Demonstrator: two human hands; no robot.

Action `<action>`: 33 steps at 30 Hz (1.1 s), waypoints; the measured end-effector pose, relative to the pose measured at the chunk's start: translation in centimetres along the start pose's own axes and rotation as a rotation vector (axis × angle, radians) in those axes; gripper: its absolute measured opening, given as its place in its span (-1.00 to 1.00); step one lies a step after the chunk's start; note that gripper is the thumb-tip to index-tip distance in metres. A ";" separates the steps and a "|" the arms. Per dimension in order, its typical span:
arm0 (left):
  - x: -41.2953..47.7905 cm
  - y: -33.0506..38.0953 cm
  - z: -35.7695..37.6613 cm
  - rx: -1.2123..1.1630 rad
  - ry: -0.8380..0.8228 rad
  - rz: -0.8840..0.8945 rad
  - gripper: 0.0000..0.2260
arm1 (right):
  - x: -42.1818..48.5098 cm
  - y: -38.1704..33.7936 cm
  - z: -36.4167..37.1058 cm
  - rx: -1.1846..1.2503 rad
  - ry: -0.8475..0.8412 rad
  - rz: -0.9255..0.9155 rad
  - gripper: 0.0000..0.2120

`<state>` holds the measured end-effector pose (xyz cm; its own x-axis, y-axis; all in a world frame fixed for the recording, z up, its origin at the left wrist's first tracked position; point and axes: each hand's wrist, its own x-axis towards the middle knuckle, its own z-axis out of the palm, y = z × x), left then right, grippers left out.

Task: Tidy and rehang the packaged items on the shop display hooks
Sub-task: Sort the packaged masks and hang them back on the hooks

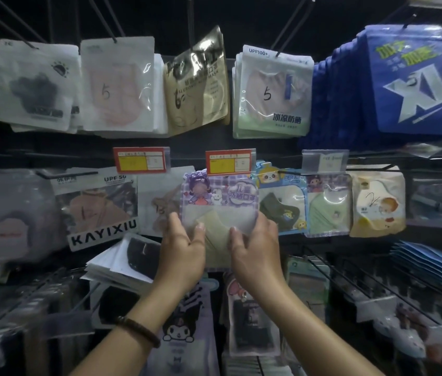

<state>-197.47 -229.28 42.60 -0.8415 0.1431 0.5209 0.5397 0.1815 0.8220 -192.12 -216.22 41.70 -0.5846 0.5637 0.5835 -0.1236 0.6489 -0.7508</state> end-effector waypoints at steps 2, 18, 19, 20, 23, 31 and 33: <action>-0.4 -0.1 -0.2 -0.070 0.004 0.023 -0.83 | -0.4 0.3 0.0 -0.016 0.065 -0.009 -0.50; -5.7 4.0 -2.6 -0.438 -0.084 -0.017 -0.90 | -3.2 -3.0 -5.6 0.557 0.127 -0.111 -0.84; -5.9 4.2 -2.9 -0.461 -0.110 -0.040 -0.89 | -3.6 -3.2 -6.0 0.562 0.122 -0.102 -0.81; -5.8 4.1 -3.2 -0.470 -0.121 -0.059 -0.87 | -4.1 -3.1 -6.2 0.559 0.121 -0.093 -0.80; -5.0 3.9 -4.0 -0.429 -0.117 -0.043 -0.74 | -6.0 -1.9 -6.5 0.526 0.111 -0.091 -0.77; -1.4 3.5 -4.1 -0.232 -0.279 0.126 -0.97 | -10.1 1.5 -6.6 0.319 0.164 -0.129 -0.67; -1.3 3.5 -3.6 -0.234 -0.317 0.135 -0.96 | -10.5 1.9 -6.9 0.268 0.193 -0.133 -0.66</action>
<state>-194.59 -232.35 45.66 -0.6952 0.4500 0.5605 0.5939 -0.0797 0.8006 -180.68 -217.38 36.28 -0.3907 0.5861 0.7098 -0.4089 0.5803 -0.7043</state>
